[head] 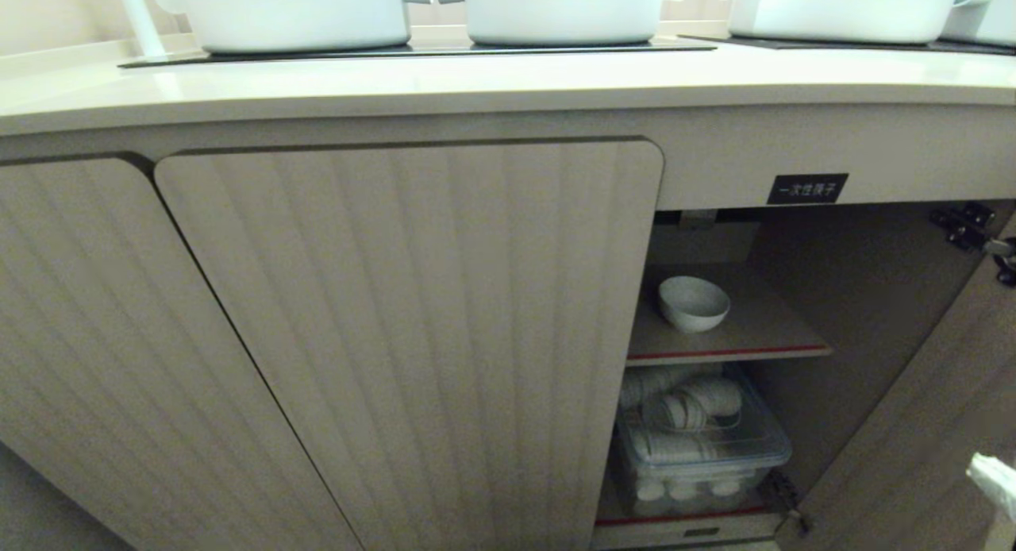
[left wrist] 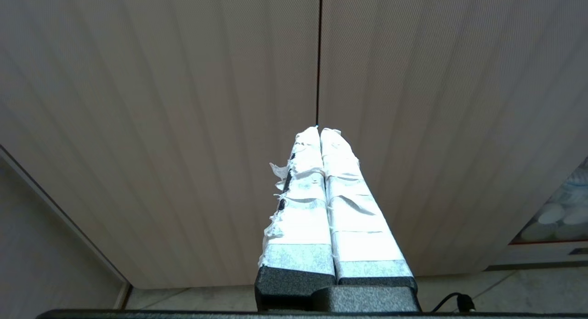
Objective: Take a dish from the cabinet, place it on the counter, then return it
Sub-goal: Close the cabinet door
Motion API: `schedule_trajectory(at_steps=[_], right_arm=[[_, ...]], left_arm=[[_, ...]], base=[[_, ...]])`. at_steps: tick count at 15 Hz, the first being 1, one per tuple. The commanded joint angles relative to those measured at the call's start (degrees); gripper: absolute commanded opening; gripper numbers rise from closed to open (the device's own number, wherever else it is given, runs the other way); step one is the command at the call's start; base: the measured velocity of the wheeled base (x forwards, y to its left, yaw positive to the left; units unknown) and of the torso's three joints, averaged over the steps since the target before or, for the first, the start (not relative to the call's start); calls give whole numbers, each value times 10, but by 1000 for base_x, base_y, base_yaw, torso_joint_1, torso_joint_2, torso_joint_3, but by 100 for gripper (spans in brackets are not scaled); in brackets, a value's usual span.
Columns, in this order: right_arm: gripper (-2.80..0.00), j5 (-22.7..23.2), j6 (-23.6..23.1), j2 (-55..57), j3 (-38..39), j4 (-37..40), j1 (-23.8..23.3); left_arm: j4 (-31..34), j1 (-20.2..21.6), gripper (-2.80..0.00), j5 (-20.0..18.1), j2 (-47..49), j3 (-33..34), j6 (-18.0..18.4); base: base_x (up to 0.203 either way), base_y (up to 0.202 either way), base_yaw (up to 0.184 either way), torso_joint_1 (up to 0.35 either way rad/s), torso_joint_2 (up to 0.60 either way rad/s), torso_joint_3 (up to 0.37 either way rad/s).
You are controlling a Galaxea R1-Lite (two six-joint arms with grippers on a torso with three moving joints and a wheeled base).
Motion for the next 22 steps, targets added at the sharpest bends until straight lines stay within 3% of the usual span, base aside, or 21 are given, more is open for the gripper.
schedule_trajectory(at_steps=[1, 7, 8, 12, 22], right_arm=[[-280, 1, -6, -85, 0, 59, -16], [-280, 5, -27, -287, 0, 277, -41], [-280, 25, -30, -307, 0, 297, -43], [-280, 38, -25, -319, 0, 321, -30], [-280, 40, -21, -468, 0, 328, 3]], left_arm=[[0, 0, -280, 0, 0, 0, 0], [0, 0, -280, 0, 0, 0, 0], [0, 0, -280, 1, 0, 0, 0], [0, 0, -280, 1, 0, 0, 0], [0, 0, -280, 1, 0, 0, 0]], base=[[0, 0, 0, 0, 0, 0], [0, 0, 0, 0, 0, 0], [0, 0, 0, 0, 0, 0], [0, 0, 0, 0, 0, 0], [0, 0, 0, 0, 0, 0]])
